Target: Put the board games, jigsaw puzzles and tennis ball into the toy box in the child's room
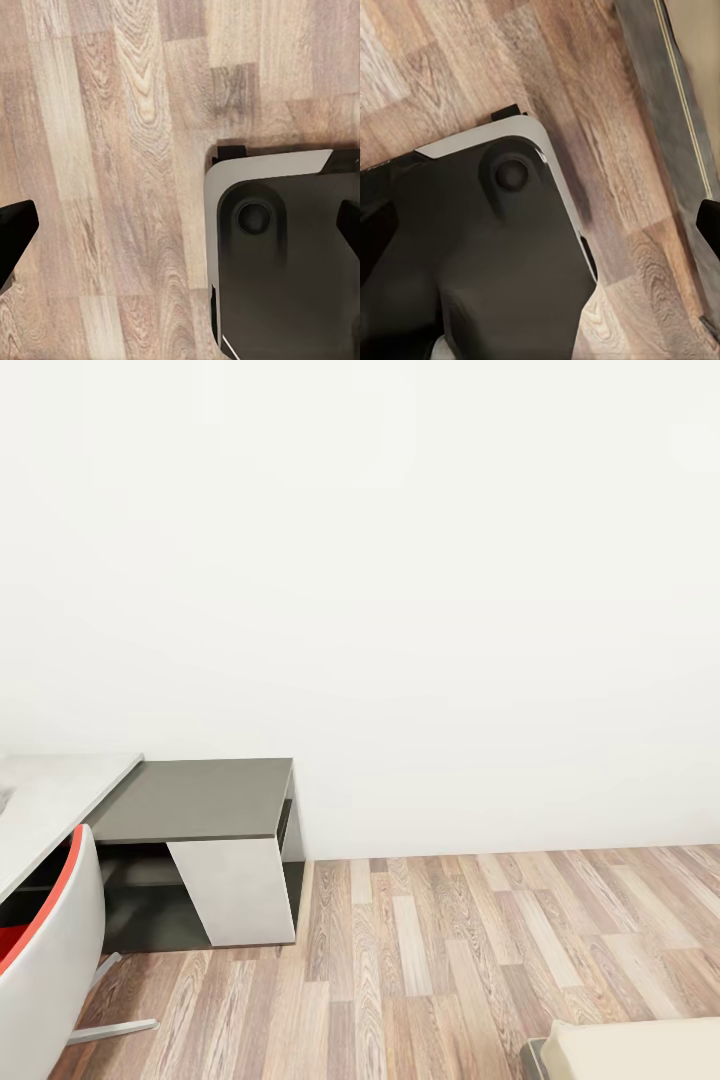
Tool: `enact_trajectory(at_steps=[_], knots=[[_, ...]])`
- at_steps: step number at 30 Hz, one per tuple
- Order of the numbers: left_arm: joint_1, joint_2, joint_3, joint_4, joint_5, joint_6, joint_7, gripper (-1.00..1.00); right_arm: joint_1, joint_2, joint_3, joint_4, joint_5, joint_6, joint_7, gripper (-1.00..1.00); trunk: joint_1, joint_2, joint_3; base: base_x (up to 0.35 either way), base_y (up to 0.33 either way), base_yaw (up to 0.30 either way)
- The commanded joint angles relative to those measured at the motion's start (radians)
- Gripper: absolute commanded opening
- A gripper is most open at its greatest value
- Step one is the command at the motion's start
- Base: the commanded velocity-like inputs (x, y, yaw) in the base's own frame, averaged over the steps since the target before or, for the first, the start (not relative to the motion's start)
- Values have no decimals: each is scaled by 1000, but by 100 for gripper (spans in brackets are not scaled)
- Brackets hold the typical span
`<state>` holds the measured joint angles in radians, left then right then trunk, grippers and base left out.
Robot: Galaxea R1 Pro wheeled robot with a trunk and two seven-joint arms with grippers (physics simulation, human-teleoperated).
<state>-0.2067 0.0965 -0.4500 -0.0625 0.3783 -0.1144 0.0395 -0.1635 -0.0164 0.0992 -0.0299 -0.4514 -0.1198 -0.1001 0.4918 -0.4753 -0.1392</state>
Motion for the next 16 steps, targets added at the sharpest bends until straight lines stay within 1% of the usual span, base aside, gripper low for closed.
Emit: enact_trajectory(at_steps=[1, 16], knots=[[0, 0, -9, 0, 7, -2, 3, 100, -1, 1, 8, 0, -9, -2, -3, 100, 0, -2, -2, 0, 0, 0], [0, 0, -9, 0, 7, -2, 3, 100, -1, -1, 8, 1, -9, -3, -3, 100, 0, -2, -2, 0, 0, 0]])
